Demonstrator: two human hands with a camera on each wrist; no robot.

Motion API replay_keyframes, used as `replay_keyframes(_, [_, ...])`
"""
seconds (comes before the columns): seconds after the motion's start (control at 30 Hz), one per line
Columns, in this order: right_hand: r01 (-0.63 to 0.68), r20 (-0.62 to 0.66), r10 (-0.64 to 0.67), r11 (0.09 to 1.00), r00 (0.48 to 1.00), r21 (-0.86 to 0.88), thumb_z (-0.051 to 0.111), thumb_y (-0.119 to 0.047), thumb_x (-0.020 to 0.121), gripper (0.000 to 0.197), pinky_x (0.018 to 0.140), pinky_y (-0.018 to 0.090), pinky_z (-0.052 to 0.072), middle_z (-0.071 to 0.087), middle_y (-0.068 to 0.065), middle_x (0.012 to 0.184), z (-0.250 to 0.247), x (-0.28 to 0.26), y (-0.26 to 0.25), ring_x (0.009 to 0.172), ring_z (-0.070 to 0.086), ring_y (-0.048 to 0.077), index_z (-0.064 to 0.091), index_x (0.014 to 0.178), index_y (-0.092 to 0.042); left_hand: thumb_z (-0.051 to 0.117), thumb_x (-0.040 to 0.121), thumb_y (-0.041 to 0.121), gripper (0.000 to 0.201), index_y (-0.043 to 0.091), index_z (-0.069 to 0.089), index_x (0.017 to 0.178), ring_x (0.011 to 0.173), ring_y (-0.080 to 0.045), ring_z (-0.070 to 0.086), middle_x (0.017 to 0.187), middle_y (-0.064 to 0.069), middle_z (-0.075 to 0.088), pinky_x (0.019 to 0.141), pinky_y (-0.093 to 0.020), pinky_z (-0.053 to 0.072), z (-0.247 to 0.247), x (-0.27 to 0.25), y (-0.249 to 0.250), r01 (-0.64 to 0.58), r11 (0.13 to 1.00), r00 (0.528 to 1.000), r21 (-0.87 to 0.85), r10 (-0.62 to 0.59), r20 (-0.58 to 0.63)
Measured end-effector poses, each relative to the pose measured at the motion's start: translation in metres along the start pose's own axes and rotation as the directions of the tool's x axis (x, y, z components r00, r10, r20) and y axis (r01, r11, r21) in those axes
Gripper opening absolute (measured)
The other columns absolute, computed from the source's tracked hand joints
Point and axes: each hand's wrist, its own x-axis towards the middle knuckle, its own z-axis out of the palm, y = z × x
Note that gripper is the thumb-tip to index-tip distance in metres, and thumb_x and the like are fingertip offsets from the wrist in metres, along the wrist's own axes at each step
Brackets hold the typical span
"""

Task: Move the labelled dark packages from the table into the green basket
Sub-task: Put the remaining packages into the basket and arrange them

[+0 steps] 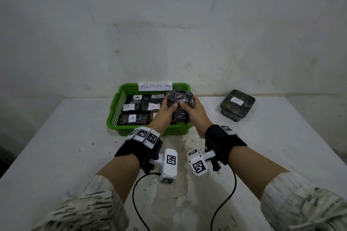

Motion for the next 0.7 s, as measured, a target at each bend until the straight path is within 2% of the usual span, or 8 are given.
replay_keyframes(0.13, [-0.07, 0.107, 0.072, 0.997, 0.992, -0.019, 0.075, -0.025, 0.083, 0.078, 0.089, 0.037, 0.056, 0.061, 0.003, 0.13, -0.002, 0.002, 0.002, 0.109, 0.065, 0.019, 0.031, 0.147, -0.019, 0.04, 0.1, 0.013, 0.052, 0.018, 0.024, 0.148, 0.125, -0.026, 0.05, 0.141, -0.013, 0.047, 0.1, -0.033, 0.045, -0.003, 0.002, 0.0, 0.007, 0.997, 1.0, -0.071, -0.009, -0.03])
replay_keyframes(0.23, [-0.022, 0.108, 0.026, 0.999, 0.994, -0.036, 0.07, -0.016, 0.086, 0.065, 0.081, 0.036, 0.058, 0.066, 0.0, 0.117, -0.006, 0.0, -0.002, 0.099, 0.068, 0.015, 0.038, 0.143, -0.019, 0.041, 0.1, 0.017, 0.048, 0.018, 0.029, 0.146, 0.122, -0.023, 0.051, 0.139, -0.011, 0.049, 0.102, -0.036, 0.044, -0.004, 0.001, 0.0, 0.037, 0.988, 0.999, -0.148, -0.035, 0.015])
replay_keyframes(0.3, [-0.003, 0.1, 0.005, 1.0, 0.995, -0.028, 0.068, -0.012, 0.088, 0.06, 0.076, 0.028, 0.059, 0.067, -0.003, 0.112, -0.006, -0.001, -0.001, 0.094, 0.068, 0.009, 0.04, 0.141, -0.017, 0.041, 0.1, 0.015, 0.048, 0.018, 0.03, 0.146, 0.115, -0.018, 0.054, 0.136, -0.009, 0.05, 0.09, -0.026, 0.049, -0.004, -0.001, -0.001, 0.027, 0.993, 0.999, -0.114, -0.023, 0.039])
replay_keyframes(0.4, [-0.041, 0.126, 0.041, 0.999, 0.991, -0.001, 0.067, -0.018, 0.09, 0.07, 0.07, 0.025, 0.057, 0.063, 0.003, 0.125, -0.006, -0.003, 0.001, 0.103, 0.067, 0.015, 0.03, 0.149, -0.02, 0.04, 0.099, 0.01, 0.05, 0.015, 0.027, 0.147, 0.113, -0.019, 0.052, 0.138, -0.012, 0.049, 0.078, -0.018, 0.05, -0.005, 0.002, -0.004, 0.006, 0.996, 1.0, -0.085, -0.006, 0.003])
replay_keyframes(0.5, [-0.083, 0.152, 0.078, 0.996, 0.985, 0.028, 0.057, -0.02, 0.096, 0.07, 0.067, 0.032, 0.058, 0.052, 0.006, 0.14, -0.007, -0.003, 0.002, 0.106, 0.065, 0.018, 0.017, 0.154, -0.025, 0.042, 0.099, 0.01, 0.053, 0.016, 0.023, 0.148, 0.118, -0.024, 0.052, 0.142, -0.015, 0.045, 0.093, -0.03, 0.048, -0.011, 0.005, -0.006, 0.033, 0.997, 0.999, -0.076, -0.036, -0.032])
replay_keyframes(0.6, [-0.034, 0.127, 0.041, 0.998, 0.991, -0.053, 0.053, -0.014, 0.098, 0.073, 0.085, 0.043, 0.057, 0.044, 0.008, 0.147, -0.01, -0.006, 0.002, 0.112, 0.062, 0.021, 0.009, 0.155, -0.026, 0.054, 0.094, 0.011, 0.066, 0.025, 0.018, 0.148, 0.127, -0.029, 0.044, 0.144, -0.016, 0.036, 0.107, -0.042, 0.039, -0.013, 0.007, -0.009, 0.029, 0.986, 0.993, 0.164, -0.009, -0.121])
replay_keyframes(0.67, [0.004, 0.129, 0.009, 0.995, 0.992, -0.099, 0.057, -0.017, 0.096, 0.081, 0.103, 0.046, 0.046, 0.04, 0.009, 0.15, -0.01, -0.009, 0.003, 0.127, 0.052, 0.025, 0.002, 0.155, -0.028, 0.061, 0.087, 0.007, 0.066, 0.027, 0.03, 0.141, 0.121, -0.028, 0.042, 0.136, -0.017, 0.032, 0.108, -0.041, 0.037, -0.011, 0.007, -0.006, -0.007, 0.928, 0.964, 0.371, 0.104, -0.243])
replay_keyframes(0.7, [0.018, 0.138, -0.003, 0.994, 0.99, -0.107, 0.058, -0.022, 0.096, 0.083, 0.109, 0.045, 0.041, 0.036, 0.007, 0.153, -0.009, -0.011, 0.001, 0.133, 0.046, 0.024, -0.001, 0.154, -0.029, 0.06, 0.087, 0.005, 0.061, 0.026, 0.035, 0.138, 0.115, -0.026, 0.043, 0.132, -0.017, 0.031, 0.107, -0.037, 0.037, -0.01, 0.007, -0.003, -0.012, 0.924, 0.957, 0.381, 0.121, -0.263])
